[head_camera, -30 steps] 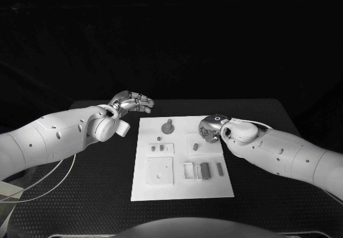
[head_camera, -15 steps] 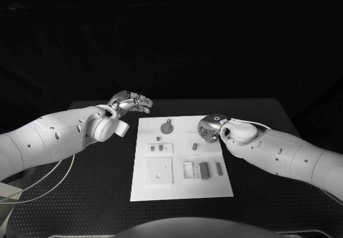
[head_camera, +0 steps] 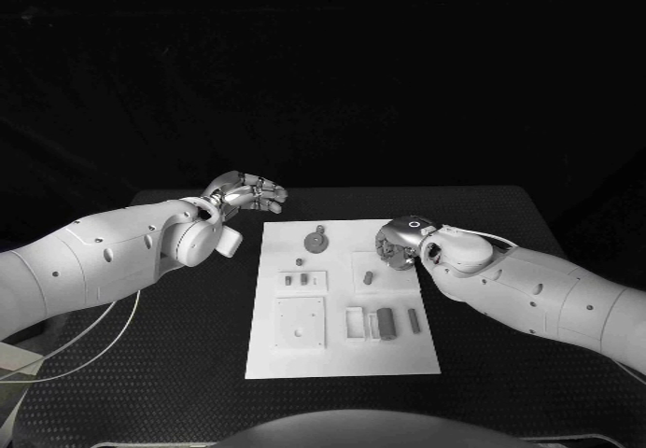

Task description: Assemble the parts on the task board

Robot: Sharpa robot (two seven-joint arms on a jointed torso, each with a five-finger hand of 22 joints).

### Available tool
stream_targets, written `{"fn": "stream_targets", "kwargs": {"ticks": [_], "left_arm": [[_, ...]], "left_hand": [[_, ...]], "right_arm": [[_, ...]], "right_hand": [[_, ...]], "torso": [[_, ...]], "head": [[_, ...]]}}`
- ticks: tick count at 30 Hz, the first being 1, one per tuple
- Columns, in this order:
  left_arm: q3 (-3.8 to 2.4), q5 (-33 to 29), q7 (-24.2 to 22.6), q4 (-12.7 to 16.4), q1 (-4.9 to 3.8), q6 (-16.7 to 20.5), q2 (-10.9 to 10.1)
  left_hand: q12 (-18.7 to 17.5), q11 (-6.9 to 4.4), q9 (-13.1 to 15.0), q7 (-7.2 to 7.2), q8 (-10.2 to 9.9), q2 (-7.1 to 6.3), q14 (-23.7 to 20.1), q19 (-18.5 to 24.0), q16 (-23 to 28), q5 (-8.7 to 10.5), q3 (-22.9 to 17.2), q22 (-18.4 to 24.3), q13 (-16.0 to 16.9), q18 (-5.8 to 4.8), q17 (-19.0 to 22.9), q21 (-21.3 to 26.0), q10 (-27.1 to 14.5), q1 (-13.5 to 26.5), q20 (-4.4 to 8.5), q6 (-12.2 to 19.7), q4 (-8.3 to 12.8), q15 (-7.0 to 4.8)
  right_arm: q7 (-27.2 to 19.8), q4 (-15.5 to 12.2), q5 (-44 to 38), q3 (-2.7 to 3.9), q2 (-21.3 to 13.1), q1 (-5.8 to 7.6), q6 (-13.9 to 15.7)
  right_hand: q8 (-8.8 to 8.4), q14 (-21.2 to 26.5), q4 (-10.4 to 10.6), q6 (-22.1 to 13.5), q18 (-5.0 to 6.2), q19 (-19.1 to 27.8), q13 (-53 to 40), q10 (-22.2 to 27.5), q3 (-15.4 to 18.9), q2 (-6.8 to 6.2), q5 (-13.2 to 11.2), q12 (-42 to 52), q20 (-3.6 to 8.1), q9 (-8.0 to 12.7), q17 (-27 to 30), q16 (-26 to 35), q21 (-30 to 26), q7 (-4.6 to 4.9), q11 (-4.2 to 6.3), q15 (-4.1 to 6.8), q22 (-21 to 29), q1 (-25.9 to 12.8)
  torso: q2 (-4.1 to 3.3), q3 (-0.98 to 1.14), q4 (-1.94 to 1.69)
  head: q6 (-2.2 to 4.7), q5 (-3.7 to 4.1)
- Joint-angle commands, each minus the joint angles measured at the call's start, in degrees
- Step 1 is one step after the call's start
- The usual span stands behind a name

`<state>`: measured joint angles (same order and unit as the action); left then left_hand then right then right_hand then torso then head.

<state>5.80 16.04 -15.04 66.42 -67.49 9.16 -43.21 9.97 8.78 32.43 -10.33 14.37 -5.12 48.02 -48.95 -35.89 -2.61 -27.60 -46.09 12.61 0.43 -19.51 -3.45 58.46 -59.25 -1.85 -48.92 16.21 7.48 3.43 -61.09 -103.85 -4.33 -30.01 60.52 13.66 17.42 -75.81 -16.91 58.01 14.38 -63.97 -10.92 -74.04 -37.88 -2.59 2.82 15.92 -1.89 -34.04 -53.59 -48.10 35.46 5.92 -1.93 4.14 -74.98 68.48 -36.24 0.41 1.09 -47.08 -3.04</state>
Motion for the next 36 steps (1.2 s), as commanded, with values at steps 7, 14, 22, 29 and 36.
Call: {"fn": "stream_targets", "kwargs": {"ticks": [7,14,22,29,36], "left_arm": [[-0.06,-0.4,-0.2,-0.1,-0.08,-0.9,0.0],[-0.06,-0.4,-0.1,-0.2,-0.08,-1.1,0.0],[-0.06,-0.4,0.0,-0.1,-0.08,-1.2,-0.2],[-0.06,-0.4,0.2,0.0,-0.09,-1.2,-0.3],[-0.06,-0.4,0.3,0.0,-0.23,-1.2,-0.1]], "left_hand": [[-0.4,0.38,-0.1,-0.25,0.2,-0.05,0.0,0.0,0.4,-0.25,0.3,0.1,-0.1,0.83,-0.2,-0.4,0.0,0.0,-0.28,0.2,0.0,0.32],[-0.4,0.39,-0.1,-0.25,0.2,-0.07,0.0,0.0,0.5,-0.25,0.3,0.2,-0.1,0.84,-0.3,-0.4,0.0,0.0,-0.29,0.2,0.0,0.33],[-0.5,0.40,-0.2,-0.26,0.2,-0.09,0.0,0.0,0.5,-0.25,0.3,0.2,-0.2,0.84,-0.4,-0.4,0.0,0.0,-0.30,0.3,0.0,0.34],[-0.5,0.40,-0.2,-0.27,0.2,-0.12,0.0,0.0,0.6,-0.25,0.3,0.3,-0.2,0.84,-0.4,-0.4,0.0,0.1,-0.31,0.3,-0.1,0.35],[-0.5,0.41,-0.2,-0.27,0.3,-0.13,0.0,0.0,0.7,-0.25,0.3,0.3,-0.2,0.85,-0.5,-0.4,0.0,0.1,-0.32,0.3,-0.1,0.35]], "right_arm": [[0.0,-1.6,0.8,0.35,-0.9,0.80,2.2],[0.1,-2.6,1.8,0.46,-1.4,0.96,1.2],[0.8,-7.3,2.8,1.51,-4.1,1.47,1.0],[1.3,-14.0,3.0,1.77,-5.6,2.64,0.0],[1.2,-17.6,3.0,1.75,-4.0,2.64,-2.4]], "right_hand": [[0.45,-0.2,0.0,0.9,0.62,-0.8,-0.2,-0.4,-0.4,-0.24,0.1,-0.1,0.10,-1.7,-0.1,-0.7,0.4,0.44,0.16,0.43,-0.7,-0.3],[0.48,-0.2,0.0,0.9,0.62,-0.9,-0.3,-0.5,-0.4,-0.31,0.1,-0.2,0.16,-1.9,-0.1,-0.9,0.5,0.43,0.19,0.45,-0.8,-0.4],[0.50,-0.2,0.0,0.9,0.62,-1.0,-0.3,-0.5,-0.4,-0.35,0.1,-0.2,0.19,-1.9,-0.1,-1.0,0.6,0.43,0.20,0.47,-0.8,-0.5],[0.52,-0.2,0.0,0.9,0.62,-1.0,-0.4,-0.6,-0.4,-0.39,0.1,-0.2,0.23,-2.0,-0.1,-1.1,0.6,0.42,0.23,0.50,-0.9,-0.5],[0.50,-0.2,0.0,0.9,0.62,-1.0,-0.4,-0.5,-0.5,-0.31,0.1,-0.3,0.26,-2.1,-0.1,-1.2,0.7,0.44,0.23,0.50,-0.9,-0.6]], "torso": [[-0.03,-0.04,0.01],[-0.04,-0.05,-0.11],[-0.01,-0.06,-0.02],[-0.01,-0.08,0.09],[-0.03,-0.11,-0.13]], "head": [[0.00,-0.01],[-0.03,0.16],[-0.21,-0.04],[-0.55,-0.48],[-0.89,-1.07]]}}
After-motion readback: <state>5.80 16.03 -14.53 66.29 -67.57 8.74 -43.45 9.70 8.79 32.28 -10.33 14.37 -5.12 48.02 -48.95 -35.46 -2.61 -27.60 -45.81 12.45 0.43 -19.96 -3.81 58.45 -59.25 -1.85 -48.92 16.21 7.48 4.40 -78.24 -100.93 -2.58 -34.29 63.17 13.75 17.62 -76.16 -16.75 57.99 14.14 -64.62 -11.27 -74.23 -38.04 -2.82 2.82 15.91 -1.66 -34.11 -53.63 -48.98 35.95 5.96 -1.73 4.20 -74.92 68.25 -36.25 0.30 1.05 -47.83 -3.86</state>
